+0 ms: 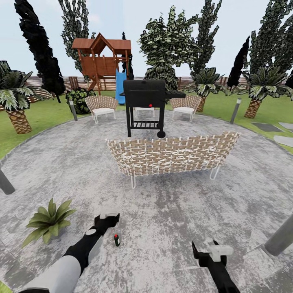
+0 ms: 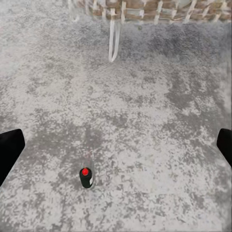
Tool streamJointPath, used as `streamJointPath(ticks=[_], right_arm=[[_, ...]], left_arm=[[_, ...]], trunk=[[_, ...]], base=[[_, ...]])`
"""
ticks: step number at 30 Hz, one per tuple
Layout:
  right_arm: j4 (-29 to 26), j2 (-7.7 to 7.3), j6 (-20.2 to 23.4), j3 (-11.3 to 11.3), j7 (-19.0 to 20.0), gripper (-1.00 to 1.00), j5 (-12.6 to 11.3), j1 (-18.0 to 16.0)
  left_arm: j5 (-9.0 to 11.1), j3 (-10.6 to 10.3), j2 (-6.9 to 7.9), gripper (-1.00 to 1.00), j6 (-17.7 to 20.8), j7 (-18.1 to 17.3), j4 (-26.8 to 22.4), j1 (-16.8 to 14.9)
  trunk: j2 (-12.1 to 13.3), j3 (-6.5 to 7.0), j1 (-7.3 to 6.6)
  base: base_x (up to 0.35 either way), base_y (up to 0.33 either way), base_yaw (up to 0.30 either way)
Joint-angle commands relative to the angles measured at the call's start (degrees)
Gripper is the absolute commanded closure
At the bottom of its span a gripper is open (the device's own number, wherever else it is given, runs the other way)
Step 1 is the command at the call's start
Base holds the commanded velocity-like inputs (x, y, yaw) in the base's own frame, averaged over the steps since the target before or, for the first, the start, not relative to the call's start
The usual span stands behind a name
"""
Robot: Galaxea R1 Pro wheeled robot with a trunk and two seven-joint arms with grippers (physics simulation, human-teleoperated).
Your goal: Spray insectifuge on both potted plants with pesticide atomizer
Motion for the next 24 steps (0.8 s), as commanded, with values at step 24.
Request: streamJointPath(ticks=[24], right_arm=[[-19.41,-5.62,21.88,-6.82,12.0,-1.0,0.05,-0.39]], left_arm=[[0.5,-0.65,0.87,-1.0,-9.13,-0.13,0.22,3.87]], trunk=[[-2.43,-1.14,1.31]], base=[[0.0,0.0,0.0]])
